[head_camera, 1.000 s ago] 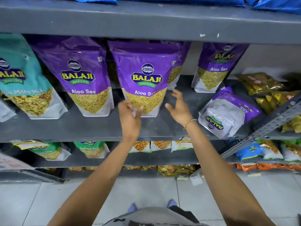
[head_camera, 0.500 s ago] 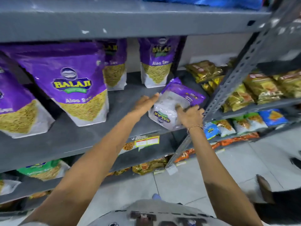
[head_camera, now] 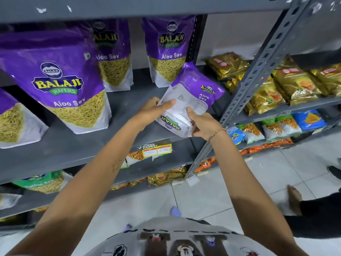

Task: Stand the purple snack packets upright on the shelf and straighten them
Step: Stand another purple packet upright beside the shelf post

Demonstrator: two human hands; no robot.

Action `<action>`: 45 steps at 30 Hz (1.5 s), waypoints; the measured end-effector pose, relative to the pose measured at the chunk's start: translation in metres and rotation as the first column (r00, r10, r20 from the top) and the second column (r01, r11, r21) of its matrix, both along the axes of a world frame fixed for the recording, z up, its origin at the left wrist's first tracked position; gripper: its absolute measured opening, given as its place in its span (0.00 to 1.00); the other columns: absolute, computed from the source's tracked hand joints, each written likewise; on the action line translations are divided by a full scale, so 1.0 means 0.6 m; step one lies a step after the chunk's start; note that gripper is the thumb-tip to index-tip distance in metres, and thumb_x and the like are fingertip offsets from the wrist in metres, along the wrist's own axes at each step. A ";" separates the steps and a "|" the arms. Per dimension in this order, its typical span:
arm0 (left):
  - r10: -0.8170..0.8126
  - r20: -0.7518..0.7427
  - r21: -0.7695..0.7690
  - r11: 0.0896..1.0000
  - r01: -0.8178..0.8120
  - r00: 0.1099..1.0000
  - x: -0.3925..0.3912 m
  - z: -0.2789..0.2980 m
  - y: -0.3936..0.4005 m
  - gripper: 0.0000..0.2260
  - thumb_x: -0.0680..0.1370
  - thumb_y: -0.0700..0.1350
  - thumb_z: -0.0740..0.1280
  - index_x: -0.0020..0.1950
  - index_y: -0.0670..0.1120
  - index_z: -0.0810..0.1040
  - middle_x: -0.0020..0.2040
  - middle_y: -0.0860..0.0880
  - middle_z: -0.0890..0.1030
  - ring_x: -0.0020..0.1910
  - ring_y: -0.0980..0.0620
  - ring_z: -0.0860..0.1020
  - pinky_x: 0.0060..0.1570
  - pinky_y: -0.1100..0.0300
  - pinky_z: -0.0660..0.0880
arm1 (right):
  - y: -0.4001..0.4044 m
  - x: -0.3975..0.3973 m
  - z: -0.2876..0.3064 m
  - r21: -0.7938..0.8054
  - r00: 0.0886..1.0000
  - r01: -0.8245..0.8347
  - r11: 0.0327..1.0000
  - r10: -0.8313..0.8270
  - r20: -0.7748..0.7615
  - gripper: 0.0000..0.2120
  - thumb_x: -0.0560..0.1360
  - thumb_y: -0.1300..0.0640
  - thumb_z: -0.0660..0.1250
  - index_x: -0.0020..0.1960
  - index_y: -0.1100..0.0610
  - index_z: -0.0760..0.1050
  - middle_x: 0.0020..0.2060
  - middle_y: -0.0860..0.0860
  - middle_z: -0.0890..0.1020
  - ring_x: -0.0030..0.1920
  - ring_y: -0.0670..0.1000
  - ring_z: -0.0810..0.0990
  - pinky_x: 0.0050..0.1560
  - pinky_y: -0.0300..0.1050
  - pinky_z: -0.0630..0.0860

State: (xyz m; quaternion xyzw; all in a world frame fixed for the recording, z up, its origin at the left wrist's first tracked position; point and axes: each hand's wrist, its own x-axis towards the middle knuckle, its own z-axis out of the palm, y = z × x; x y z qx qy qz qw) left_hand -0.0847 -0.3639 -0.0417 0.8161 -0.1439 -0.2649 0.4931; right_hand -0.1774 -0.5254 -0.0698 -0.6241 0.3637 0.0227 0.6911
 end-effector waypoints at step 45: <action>0.309 0.172 -0.261 0.930 -0.260 0.935 0.046 -0.062 0.060 0.38 0.63 0.49 0.78 0.60 0.42 0.55 0.63 0.46 0.67 0.62 0.52 0.71 0.49 0.79 0.69 | 0.063 0.092 -0.057 -0.559 0.793 0.087 0.824 0.282 0.540 0.14 0.73 0.70 0.64 0.57 0.60 0.75 0.49 0.47 0.80 0.44 0.39 0.78 0.44 0.36 0.74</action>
